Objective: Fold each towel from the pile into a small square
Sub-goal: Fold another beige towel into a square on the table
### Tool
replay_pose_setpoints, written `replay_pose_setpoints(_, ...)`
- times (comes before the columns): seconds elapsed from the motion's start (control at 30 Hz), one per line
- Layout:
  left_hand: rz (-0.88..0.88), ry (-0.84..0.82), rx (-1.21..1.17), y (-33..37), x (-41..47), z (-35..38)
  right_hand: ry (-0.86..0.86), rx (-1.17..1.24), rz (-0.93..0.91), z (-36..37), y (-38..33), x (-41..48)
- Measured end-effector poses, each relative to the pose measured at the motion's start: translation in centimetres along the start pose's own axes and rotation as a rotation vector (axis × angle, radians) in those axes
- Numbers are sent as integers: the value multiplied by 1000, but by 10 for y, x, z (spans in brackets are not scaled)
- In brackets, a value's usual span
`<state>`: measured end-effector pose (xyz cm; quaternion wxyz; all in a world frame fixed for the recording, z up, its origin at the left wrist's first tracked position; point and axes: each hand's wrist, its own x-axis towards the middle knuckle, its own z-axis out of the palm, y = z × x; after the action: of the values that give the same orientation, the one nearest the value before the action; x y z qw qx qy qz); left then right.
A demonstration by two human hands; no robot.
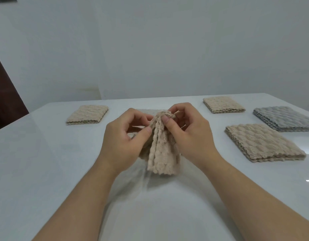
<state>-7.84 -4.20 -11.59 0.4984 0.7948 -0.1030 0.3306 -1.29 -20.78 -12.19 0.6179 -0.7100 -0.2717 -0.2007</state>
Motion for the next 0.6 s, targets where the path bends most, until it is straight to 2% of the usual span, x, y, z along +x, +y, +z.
replay_pose_setpoints(0.13,150,-56,46,0,0,3,110,-82,-127,-5,0,4)
replay_pose_setpoints(0.27,129,12,58,-3,1,5,217,-193,-209,-9,3,8)
replay_pose_setpoints(0.5,87,36,94,-5,2,5,200,-240,-198,-11,5,9)
replay_pose_setpoints(0.6,176,-25,214,-4,1,4,166,-220,-174,-10,6,8)
